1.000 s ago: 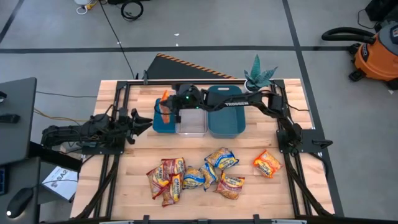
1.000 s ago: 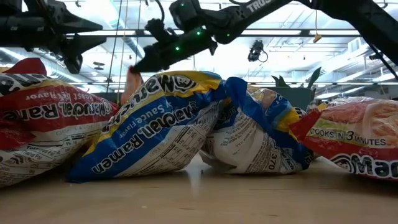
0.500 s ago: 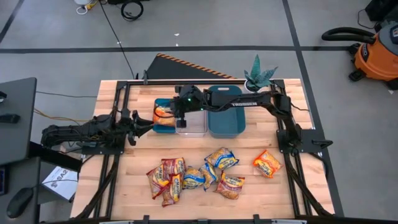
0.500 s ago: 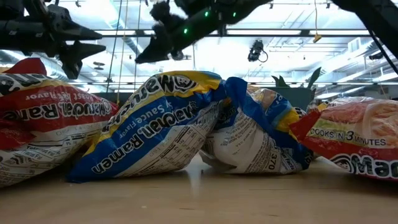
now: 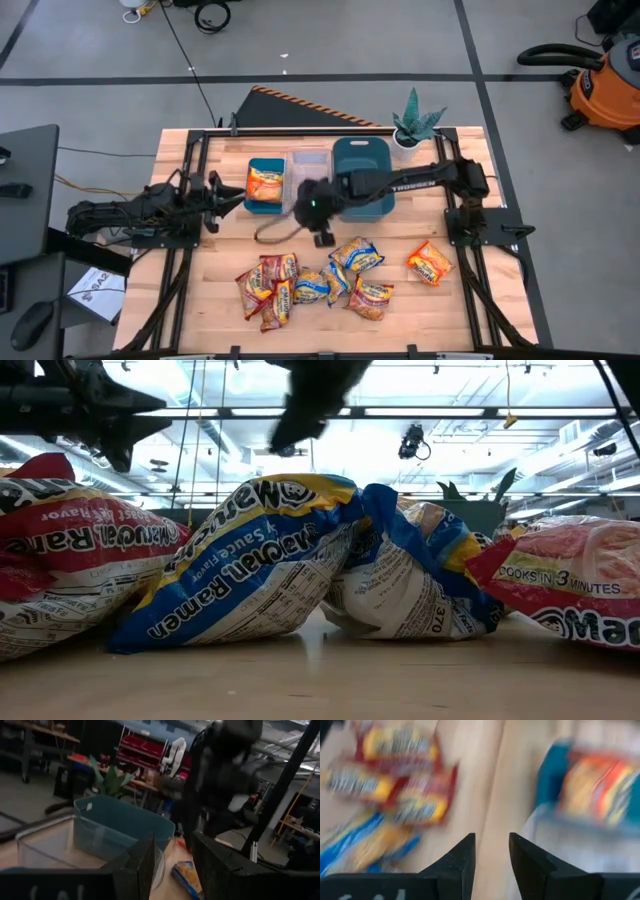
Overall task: Sort Maruchan noodles
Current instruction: Put the orange noodle pack into the blue bin
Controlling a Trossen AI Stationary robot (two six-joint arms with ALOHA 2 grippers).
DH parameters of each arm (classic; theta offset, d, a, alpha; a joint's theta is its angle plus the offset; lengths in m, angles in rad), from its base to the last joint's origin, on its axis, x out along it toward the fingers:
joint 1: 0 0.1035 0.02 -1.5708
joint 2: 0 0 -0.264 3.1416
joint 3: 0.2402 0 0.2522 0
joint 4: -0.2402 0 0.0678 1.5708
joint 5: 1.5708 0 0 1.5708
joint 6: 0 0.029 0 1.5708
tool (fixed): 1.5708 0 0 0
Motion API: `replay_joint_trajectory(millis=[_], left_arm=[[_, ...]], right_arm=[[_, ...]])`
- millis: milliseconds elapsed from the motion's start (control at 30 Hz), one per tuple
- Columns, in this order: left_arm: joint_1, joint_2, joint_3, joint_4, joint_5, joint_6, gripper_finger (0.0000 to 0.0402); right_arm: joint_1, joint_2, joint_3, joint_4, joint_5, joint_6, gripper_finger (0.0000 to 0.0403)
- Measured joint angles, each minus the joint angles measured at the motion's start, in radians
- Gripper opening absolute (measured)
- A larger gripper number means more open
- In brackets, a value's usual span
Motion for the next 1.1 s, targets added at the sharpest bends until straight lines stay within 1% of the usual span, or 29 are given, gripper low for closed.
replay_joint_trajectory(millis=[133,300,400,500,600,733,833,967,1100], left_arm=[[0.0,0.0,0.0,0.055,0.0,0.08,0.0135],[0.0,0.0,0.0,0.107,0.0,0.192,0.0135],[0.0,0.0,0.0,0.161,0.0,0.231,0.0135],[0.0,0.0,0.0,0.176,0.0,0.263,0.0135],[0.0,0.0,0.0,0.179,0.0,0.281,0.0135],[0.0,0.0,0.0,0.179,0.0,0.298,0.0135],[0.0,0.0,0.0,0.179,0.0,0.307,0.0135],[0.0,0.0,0.0,0.18,0.0,0.34,0.0135],[0.0,0.0,0.001,0.194,0.0,0.344,0.0135]], right_arm=[[0.074,0.0,-0.001,-0.174,0.062,0.103,0.0124],[0.184,-0.015,-0.001,-0.285,0.14,0.221,0.0124],[0.241,-0.025,-0.001,-0.368,0.186,0.322,0.0124],[0.292,-0.029,-0.036,-0.419,0.213,0.437,0.0124],[0.338,-0.042,-0.101,-0.423,0.22,0.561,0.0122],[0.385,-0.09,-0.216,-0.431,0.188,0.73,0.0116],[0.418,-0.157,-0.332,-0.419,0.187,0.862,0.011],[0.449,-0.272,-0.513,-0.346,0.185,1.02,0.0109],[0.463,-0.365,-0.653,-0.285,0.161,1.087,0.012]])
